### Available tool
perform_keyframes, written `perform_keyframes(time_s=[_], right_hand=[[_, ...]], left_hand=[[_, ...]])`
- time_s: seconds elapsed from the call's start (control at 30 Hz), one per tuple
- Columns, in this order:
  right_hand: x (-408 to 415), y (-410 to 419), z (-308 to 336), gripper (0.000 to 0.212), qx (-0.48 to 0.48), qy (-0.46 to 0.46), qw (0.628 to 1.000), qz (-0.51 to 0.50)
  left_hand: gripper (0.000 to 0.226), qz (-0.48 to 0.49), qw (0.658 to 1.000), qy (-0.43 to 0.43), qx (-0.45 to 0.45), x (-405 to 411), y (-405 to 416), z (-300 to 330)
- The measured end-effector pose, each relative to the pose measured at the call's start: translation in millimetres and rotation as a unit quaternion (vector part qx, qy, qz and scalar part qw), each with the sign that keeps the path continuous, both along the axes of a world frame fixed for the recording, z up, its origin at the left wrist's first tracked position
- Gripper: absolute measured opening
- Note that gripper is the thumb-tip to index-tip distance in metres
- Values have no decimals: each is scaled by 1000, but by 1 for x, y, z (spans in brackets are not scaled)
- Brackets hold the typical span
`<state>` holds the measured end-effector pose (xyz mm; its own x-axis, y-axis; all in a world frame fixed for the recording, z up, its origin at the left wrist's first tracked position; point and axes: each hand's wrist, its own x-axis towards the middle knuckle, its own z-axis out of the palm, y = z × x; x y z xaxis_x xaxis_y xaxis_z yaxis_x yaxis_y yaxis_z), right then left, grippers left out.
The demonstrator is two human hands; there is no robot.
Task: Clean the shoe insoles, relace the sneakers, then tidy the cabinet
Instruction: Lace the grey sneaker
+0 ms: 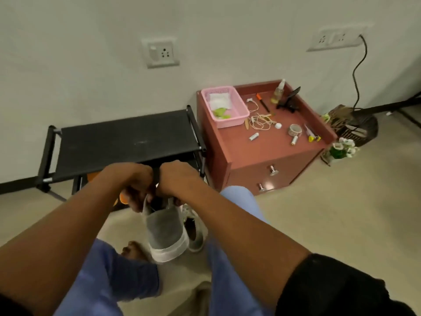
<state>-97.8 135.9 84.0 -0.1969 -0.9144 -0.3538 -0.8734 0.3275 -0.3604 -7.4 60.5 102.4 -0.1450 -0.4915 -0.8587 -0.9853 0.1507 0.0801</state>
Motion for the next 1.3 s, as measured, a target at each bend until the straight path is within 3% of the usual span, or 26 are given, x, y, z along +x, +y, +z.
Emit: perform_keyframes(time_s=[0.07, 0.2, 0.5, 0.7, 0.9, 1.2, 1.3], right_hand=[[-17, 12, 29, 23, -37, 23, 999, -1], [-59, 32, 81, 20, -74, 34, 996, -25], [-148, 62, 103, 26, -159, 54, 976, -138], [-173, 63, 73, 24, -164, 40, 971, -168], [-181, 60, 45, 35, -158, 19, 969, -188], [-182, 57, 38, 13, -162, 61, 968, -181], [-177, 52, 37, 45, -158, 82, 976, -122]], left_hand=[[37, -7, 999, 27, -16, -9, 8, 23], [17, -64, 982, 135, -119, -45, 21, 81], [21, -137, 898, 287, -304, -103, 32, 92], [15, -128, 895, 307, -297, -125, 27, 63], [16, -126, 894, 314, -292, -134, 18, 37], [6, -131, 884, 349, -280, -130, 12, 25], [4, -130, 877, 368, -281, -130, 13, 21]])
